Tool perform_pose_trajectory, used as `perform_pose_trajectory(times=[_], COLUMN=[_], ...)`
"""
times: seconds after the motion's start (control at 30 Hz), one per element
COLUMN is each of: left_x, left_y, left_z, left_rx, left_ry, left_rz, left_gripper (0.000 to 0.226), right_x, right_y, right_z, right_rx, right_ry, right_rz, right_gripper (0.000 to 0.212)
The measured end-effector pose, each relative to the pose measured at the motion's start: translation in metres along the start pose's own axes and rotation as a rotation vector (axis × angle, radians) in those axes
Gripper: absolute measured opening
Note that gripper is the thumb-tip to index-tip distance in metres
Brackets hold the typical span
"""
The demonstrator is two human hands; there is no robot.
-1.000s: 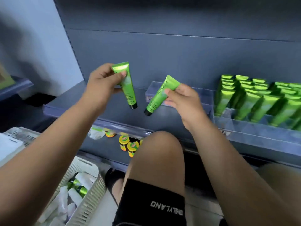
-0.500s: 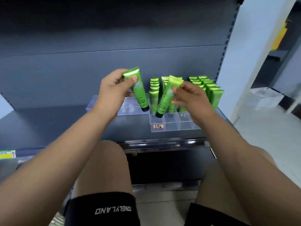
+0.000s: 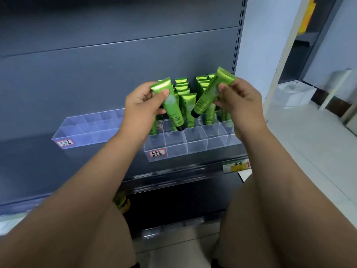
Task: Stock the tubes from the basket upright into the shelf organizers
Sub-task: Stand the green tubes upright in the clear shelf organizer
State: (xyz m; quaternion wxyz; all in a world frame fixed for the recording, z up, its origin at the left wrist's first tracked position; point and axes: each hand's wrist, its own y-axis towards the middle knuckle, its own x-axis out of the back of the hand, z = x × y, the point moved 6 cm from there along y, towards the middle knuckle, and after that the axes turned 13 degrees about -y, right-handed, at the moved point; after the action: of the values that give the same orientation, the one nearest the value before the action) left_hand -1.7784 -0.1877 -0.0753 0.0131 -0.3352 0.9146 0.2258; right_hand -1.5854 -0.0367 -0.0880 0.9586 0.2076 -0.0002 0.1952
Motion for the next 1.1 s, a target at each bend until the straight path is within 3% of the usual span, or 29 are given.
perform_pose_trajectory(times=[0.37, 0.43, 0.7, 1.1], left_x=[-0.011, -0.013, -0.021, -0.03], left_y=[0.026, 0.028, 0.028, 0.032], left_z=[0.046, 0.052, 0.065, 0.09], left_rx=[-0.123, -0.157, -0.228, -0.105], left_ry=[0.073, 0.111, 0.14, 0.187], left_rz=[0.081, 0.063, 0.092, 0.128], left_gripper=[0.018, 0.023, 0.022, 0.028], right_x=[0.002, 0.003, 0.01, 0.005], right_y=[0.035, 0.039, 0.044, 0.051], right_z=[-0.008, -0.006, -0.011, -0.023], right_rx=[0.106, 0.125, 0.174, 0.153], right_ry=[-0.208, -0.23, -0.299, -0.366], right_rz=[-0.005, -0.005, 0.007, -0.003], right_gripper=[0.012, 0.004, 0.014, 0.017])
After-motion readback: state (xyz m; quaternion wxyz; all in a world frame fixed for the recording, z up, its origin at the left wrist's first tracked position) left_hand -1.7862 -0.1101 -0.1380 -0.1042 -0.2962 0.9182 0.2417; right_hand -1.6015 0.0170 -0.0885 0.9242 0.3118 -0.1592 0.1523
